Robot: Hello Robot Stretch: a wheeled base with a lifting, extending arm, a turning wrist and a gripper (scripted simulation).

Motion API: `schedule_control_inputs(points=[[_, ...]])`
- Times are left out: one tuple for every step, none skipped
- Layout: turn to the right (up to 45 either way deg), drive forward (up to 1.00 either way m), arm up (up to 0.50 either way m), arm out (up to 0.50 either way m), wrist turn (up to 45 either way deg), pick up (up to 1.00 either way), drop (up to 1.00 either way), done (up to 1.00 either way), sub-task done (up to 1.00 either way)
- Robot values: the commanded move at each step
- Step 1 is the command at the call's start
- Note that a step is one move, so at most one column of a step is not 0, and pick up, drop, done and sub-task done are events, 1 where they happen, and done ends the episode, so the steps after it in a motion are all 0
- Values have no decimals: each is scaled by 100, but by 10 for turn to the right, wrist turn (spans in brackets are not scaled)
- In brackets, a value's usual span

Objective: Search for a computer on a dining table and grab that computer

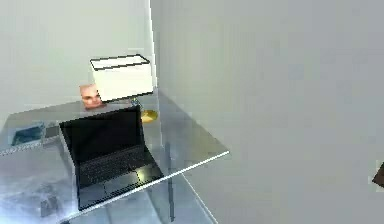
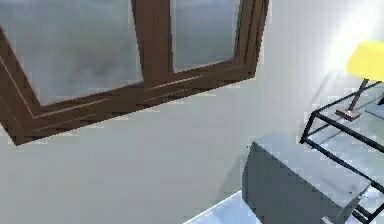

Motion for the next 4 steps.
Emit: schedule_control_inputs(points=[[-450, 0, 0, 0, 0, 0, 0, 0, 0], [-450, 0, 0, 0, 0, 0, 0, 0, 0], [-210, 0, 0, 0, 0, 0, 0, 0, 0], [0, 0, 50, 0, 0, 0, 0, 0, 0]])
